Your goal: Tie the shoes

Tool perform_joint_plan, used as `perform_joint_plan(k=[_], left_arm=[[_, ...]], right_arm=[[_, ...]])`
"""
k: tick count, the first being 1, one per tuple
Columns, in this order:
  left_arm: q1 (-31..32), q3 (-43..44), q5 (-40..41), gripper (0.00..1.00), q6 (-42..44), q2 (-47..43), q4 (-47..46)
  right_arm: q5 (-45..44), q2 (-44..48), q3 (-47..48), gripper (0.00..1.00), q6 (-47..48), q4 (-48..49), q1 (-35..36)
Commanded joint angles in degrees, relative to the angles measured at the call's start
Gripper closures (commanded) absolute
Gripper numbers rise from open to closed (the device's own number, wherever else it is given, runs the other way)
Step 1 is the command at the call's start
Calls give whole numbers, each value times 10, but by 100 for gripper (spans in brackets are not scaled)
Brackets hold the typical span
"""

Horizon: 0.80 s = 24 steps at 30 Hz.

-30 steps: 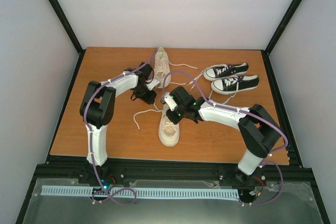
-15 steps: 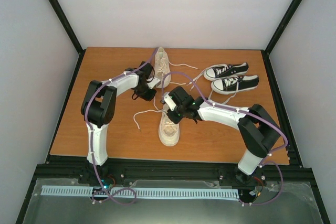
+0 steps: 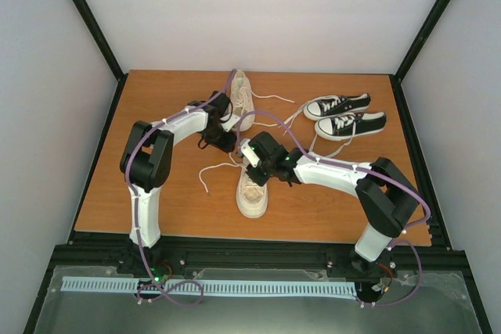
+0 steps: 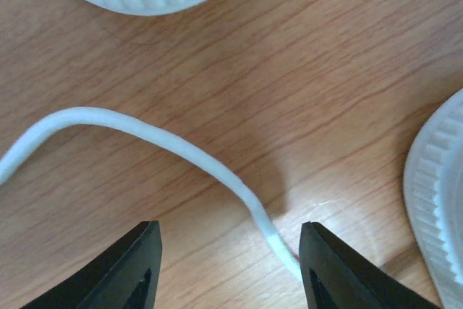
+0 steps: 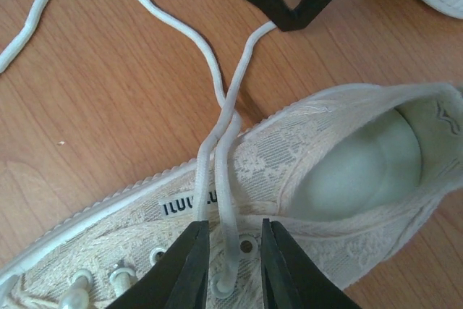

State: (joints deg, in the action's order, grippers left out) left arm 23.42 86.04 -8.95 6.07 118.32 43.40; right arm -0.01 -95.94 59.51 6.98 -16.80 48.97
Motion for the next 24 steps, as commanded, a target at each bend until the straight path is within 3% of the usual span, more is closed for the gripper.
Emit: perform_joint_plan(k=[1,4,9,14,16,17,24], left_arm=[[23,25,9,42,3,6,7],[25,30,40,43,11,31,5],[25,22,63,53,19,48,0],[25,16,59,80,22,45,-1],[25,14,51,96,23,39,-1],[25,13,48,99,24,35,-2],[20,-11,-22,99,37,-28,-37]], right_arm=[[-39,-1,1,77,19,8,10],[-53,-7,6,76,23,3,12],[-52,-15,9,74,30,-10,15],[-49,-24,8,75,32,-12,21],[-57,-24,8,83,30,-9,22],[-61,-22,6,86,28,-7,22],[-59,37,-22,95,15,20,22]])
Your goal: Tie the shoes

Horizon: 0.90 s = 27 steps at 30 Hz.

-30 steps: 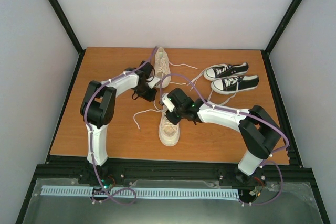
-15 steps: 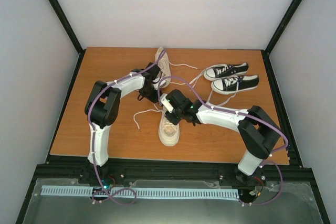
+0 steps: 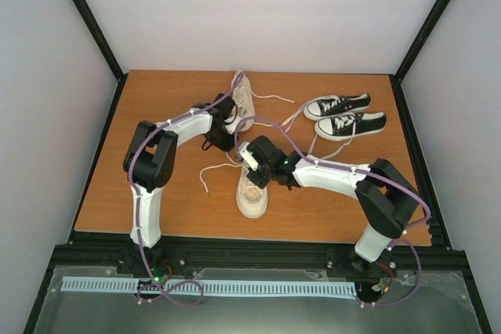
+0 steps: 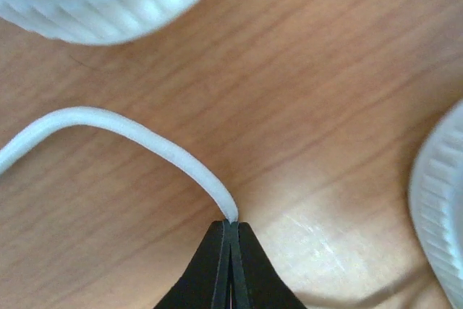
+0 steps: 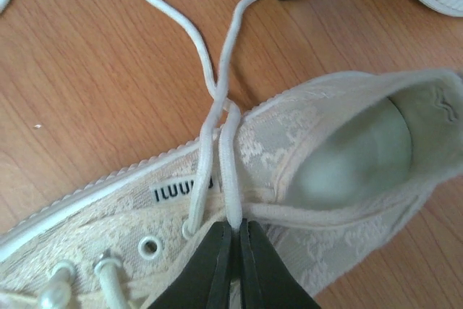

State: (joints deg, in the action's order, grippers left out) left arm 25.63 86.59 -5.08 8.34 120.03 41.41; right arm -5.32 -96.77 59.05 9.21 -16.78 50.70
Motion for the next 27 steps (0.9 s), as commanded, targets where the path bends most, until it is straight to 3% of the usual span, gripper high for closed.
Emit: perform_joint_plan(k=[1,16,22,27], left_arm=[[-2,-21,-77,99,19,-58,-23],[2,-35,-264,99,99,-187,12],[25,-38,-295,99,137,-175,37],[33,-38,-282,99,139,-164,33]], right_arm=[[-6,54,-22,96,-9,24,5],[31,140,-113,97,-53,150,-16],[79,172,-163,95,-62,230,-41],[97,151,-160,91,-70,233,-64]])
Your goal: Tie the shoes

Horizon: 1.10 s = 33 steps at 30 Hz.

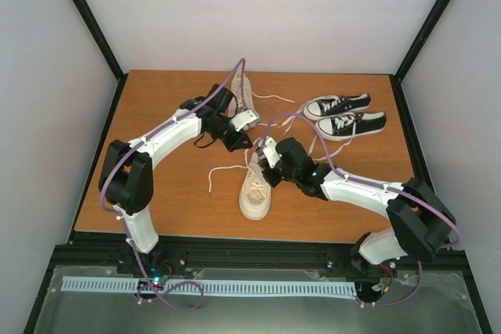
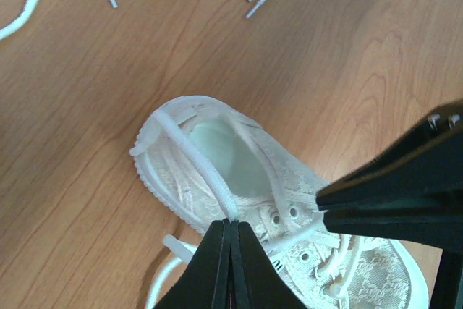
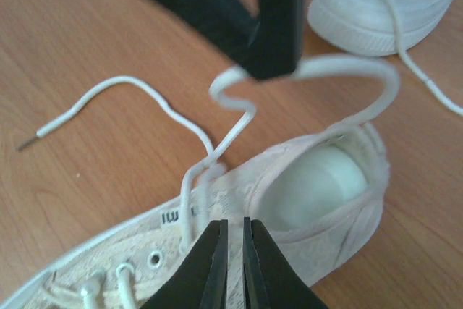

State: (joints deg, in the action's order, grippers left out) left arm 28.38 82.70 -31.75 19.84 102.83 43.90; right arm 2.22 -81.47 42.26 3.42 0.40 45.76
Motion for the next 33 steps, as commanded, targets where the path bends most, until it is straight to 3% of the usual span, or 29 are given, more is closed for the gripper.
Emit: perform_joint_plan(k=[1,8,13,19,30,33], left_arm=[[5,1,-14,99,24,8,7],[5,-5,-5,99,40,7,13],[5,-8,5,99,57,6,21],[4,-22,8,99,74,-3,27],[0,-27,8,99,89,-12,37],[0,-29,6,99,90,-11,38]], right_arm=[[23,-9,10,91,-11,58,-15],[38,-12,16,90,-1,41,-15],[81,-10,19,80,17,29,-15],[66,-47,44,70,29,3,-15],[64,-67,53,70,43,-18,-14],[55,-68,53,79,41,-18,-14]])
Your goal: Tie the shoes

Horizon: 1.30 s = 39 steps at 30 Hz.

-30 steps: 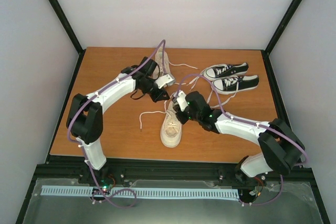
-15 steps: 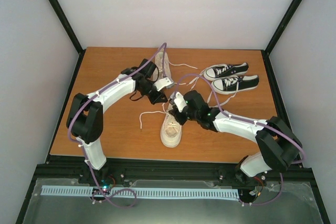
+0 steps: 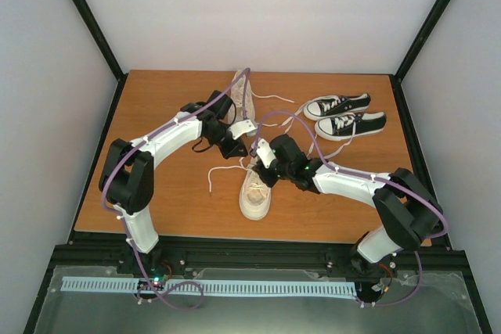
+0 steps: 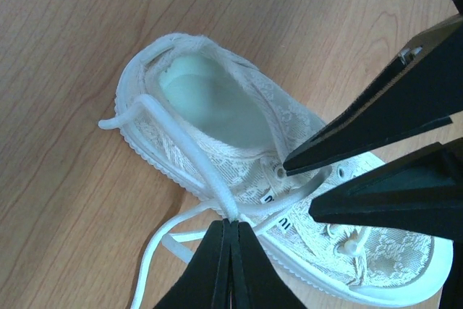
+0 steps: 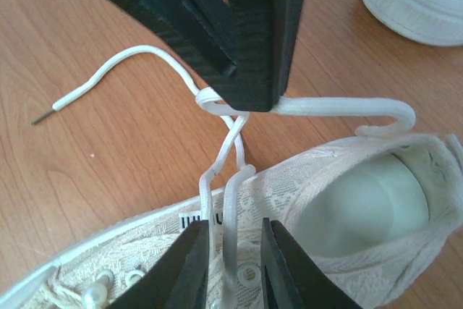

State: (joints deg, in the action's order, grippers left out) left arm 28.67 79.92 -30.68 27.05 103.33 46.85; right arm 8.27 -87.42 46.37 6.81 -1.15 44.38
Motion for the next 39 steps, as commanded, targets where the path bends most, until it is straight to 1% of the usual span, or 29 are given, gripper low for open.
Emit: perform_joint_plan(k=[1,3,5,18,19,23,26,33,39], left_arm=[[-3,-3,-6,99,19,-16,9],[-3,-5,-8,99,20,-18,10],[-3,-6,-10,99,22,-19,11],[-9,-10,-17,99,27,-18,16],[-10,-11,-19,99,28,-18,17],[-15,-9,-26,99,36,-18,23],[-17,-7,-33,99,46,-23,30],[-18,-10,-35,99,94,-48,44],[-18,1,-55,99,122,-61,52]], right_arm=[[-7,-8,12,82,7,-2,0],[-11,-8,13,85,9,-4,0],[-13,-7,15,87,11,-7,0],[-22,-24,27,85,15,-25,1],[-25,-24,27,86,15,-26,1],[-34,-20,26,95,18,-28,2],[-35,-8,22,97,17,-23,2],[-16,54,6,97,11,1,1],[-5,71,-5,97,15,19,-4]])
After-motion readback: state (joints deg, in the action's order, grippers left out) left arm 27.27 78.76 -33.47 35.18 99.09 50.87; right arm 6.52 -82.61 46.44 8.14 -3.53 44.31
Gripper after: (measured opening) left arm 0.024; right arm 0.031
